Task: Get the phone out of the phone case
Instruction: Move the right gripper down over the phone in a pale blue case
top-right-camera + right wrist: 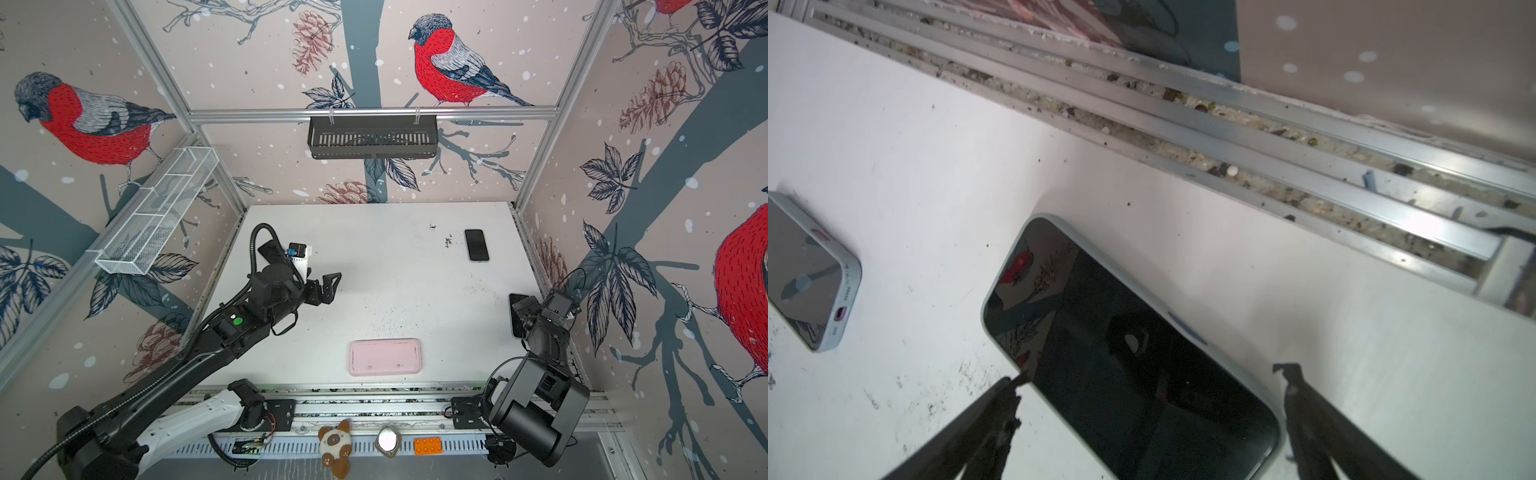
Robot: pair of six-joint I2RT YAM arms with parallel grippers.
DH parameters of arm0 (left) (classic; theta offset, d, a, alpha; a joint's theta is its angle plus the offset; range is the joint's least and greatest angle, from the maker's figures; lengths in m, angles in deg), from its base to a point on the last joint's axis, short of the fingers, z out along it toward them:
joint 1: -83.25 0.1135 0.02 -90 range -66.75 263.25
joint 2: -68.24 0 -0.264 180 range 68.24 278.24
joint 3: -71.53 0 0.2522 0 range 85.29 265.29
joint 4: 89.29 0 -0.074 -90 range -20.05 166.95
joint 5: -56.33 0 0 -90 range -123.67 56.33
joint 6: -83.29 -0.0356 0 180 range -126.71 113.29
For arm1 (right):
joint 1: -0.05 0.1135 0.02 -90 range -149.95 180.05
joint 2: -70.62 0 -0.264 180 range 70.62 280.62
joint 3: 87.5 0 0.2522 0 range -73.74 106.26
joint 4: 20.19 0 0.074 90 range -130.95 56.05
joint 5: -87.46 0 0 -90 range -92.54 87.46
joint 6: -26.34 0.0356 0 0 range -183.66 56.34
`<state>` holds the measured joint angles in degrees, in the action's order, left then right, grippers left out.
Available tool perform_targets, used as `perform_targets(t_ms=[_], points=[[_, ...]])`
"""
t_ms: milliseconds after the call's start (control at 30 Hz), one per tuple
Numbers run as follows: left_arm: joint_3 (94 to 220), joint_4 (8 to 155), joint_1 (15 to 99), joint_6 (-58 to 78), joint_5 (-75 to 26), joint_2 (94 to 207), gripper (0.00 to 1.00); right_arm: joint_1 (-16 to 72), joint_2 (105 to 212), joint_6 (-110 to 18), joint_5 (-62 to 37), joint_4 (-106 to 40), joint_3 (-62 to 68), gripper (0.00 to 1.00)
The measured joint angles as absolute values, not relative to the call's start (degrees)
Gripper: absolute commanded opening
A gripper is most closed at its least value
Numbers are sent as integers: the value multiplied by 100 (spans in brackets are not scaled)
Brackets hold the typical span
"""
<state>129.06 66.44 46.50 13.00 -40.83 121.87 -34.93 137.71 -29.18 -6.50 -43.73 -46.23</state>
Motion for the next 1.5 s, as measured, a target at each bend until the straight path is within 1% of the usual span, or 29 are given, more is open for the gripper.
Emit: perform_targets(t_ms=[133, 267, 500, 700, 833, 1033, 1300, 1500], points=[[12871, 6647, 4650, 1304, -4080, 12102, 98, -3281, 13887, -2959, -655, -4375, -4608, 100], [12808, 6647, 4650, 1346, -4080, 11958, 98, -2879, 13893, -3027, -611, -4408, -4575, 100], [12736, 6658, 4647, 1411, -4089, 11732, 98, -2402, 14035, -3082, -338, -4506, -4463, 100], [12688, 6690, 4647, 1442, -4100, 11630, 98, -2455, 13543, -3036, 263, -4674, -4431, 100], [12672, 6730, 4647, 1446, -4089, 11623, 98, -2743, 13546, -2939, 495, -4685, -4431, 100], [12648, 6730, 4647, 1453, -4048, 11584, 98, -3139, 13876, -2946, 432, -4674, -4431, 100], [12627, 6732, 4637, 1492, -4011, 11538, 98, -3235, 14440, -2990, -14, -4434, -4431, 100], [12613, 6732, 4637, 1503, -4008, 11531, 98, -3132, 14577, -3095, -148, -4213, -4396, 100]])
